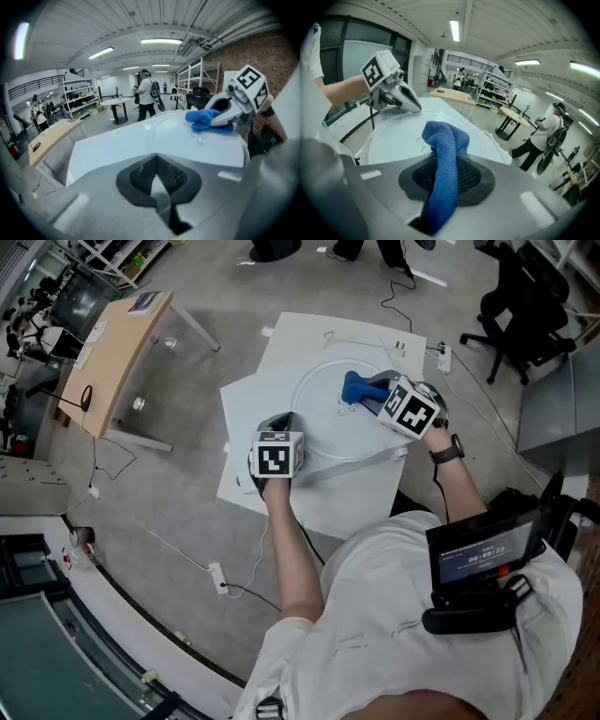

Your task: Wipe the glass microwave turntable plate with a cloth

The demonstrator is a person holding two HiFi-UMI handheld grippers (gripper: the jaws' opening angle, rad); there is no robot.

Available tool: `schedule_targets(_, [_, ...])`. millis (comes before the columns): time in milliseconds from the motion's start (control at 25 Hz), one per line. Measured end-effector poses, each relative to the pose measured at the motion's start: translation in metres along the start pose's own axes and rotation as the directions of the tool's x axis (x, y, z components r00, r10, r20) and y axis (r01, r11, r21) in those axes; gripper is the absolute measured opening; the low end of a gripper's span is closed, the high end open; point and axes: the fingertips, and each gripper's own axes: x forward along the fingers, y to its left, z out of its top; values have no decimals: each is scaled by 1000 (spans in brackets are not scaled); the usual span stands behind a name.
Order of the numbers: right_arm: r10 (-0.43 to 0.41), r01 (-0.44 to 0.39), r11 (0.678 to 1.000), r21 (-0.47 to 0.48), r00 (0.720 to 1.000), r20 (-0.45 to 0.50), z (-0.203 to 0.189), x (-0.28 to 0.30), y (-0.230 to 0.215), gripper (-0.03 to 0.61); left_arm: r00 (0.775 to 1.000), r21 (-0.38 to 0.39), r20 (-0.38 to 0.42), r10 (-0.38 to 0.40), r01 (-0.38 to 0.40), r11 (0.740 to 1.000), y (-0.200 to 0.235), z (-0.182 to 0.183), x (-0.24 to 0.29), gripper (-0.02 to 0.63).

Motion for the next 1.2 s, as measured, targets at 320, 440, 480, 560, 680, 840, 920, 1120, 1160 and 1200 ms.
schedule_targets(320, [-38, 39, 997, -64, 999, 25, 24, 1, 55, 63, 1000, 61, 10, 4, -5, 998, -5, 5, 3, 2])
schedule_targets(440, [-98, 98, 995, 6, 989, 114, 46, 7, 53, 69, 999, 71, 26, -21, 19, 997, -4, 12, 7, 2])
schedule_targets(480, [-136, 124, 989, 80, 975, 174, 51, 1, 47, 69, 998, 64, 49, -25, 22, 998, -2, 14, 6, 2])
schedule_targets(560, [-208, 124, 956, 264, 925, 318, 55, -22, 37, 67, 989, 20, 143, -29, 26, 999, -1, 17, -5, 2])
schedule_targets(680, [-283, 80, 909, 409, 838, 466, 60, -73, 39, 67, 938, -61, 347, -12, 36, 997, -6, 23, -52, 3])
schedule_targets(840, [-309, 56, 902, 427, 777, 549, 54, -126, 67, 67, 826, -91, 561, 50, 2, 996, -35, 27, -128, 3])
schedule_targets(920, [-304, 28, 905, 425, 741, 599, 48, -150, 92, 67, 777, -74, 627, 55, -11, 997, -69, 21, -162, 3])
schedule_targets(1120, [-333, 96, 928, 359, 641, 691, 13, -236, 183, 67, 713, 31, 698, 66, -121, 992, -177, -14, -230, 3])
schedule_targets(1160, [-348, 116, 925, 361, 640, 685, -6, -252, 201, 67, 707, 10, 701, 89, -135, 991, -201, -26, -241, 3])
schedule_targets(1200, [-363, 130, 919, 371, 644, 673, -28, -265, 218, 67, 706, -13, 699, 115, -148, 989, -223, -39, -250, 3])
